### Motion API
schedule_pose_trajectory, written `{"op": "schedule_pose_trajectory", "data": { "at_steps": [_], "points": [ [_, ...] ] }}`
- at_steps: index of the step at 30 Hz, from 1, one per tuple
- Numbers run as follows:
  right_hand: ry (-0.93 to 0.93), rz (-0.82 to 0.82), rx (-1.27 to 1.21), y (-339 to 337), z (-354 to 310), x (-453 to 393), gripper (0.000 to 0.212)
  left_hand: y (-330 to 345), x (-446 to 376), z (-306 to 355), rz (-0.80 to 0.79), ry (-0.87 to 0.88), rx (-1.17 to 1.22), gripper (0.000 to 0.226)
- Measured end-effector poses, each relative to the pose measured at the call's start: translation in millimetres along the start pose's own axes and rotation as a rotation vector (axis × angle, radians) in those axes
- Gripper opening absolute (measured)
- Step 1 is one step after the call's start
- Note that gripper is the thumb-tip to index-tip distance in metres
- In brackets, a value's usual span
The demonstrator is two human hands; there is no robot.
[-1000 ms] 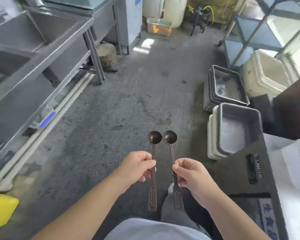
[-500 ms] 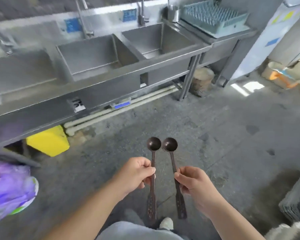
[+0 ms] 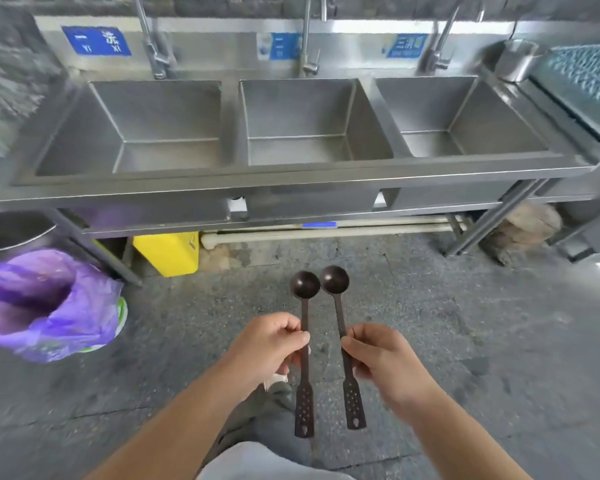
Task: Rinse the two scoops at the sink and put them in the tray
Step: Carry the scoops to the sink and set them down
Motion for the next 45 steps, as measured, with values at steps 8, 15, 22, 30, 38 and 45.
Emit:
{"op": "schedule_pose_trajectory", "data": {
  "at_steps": [8, 15, 22, 30, 38, 45],
  "points": [
    [0.006, -0.003, 0.006, -11, -82, -123, 0.029, -78, -113, 71, 0.004, 0.054, 0.000, 0.014],
    [-0.027, -0.022, 0.015, -17, -148, -206, 0.028, -128, -184, 125, 0.052, 0.088, 0.013, 0.013],
    [-0.016, -0.077, -0.003, -39, -193, -303, 0.021, -160, -265, 165, 0.118, 0.048, 0.010, 0.015],
    [-0.025, -0.144, 0.011, -95, -258, -454, 0.016, -189, -398, 227, 0.217, -0.064, 0.023, 0.008],
    [0.197, -0.133, 0.026, -154, -279, -598, 0.008, -215, -534, 251, 0.311, -0.227, 0.126, 0.006],
    [0.393, -0.045, -0.037, -177, -237, -695, 0.014, -226, -637, 197, 0.346, -0.428, 0.410, 0.007]
  ]
}}
Point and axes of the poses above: each hand's wrist, its own x-axis away from the middle knuckle, its own y-axis out of the palm, z = x × y, the point moved 4 cm from there along -x, towards the middle knuckle, and after that the axes turned 3 degrees about -z, right-handed, at the moved point
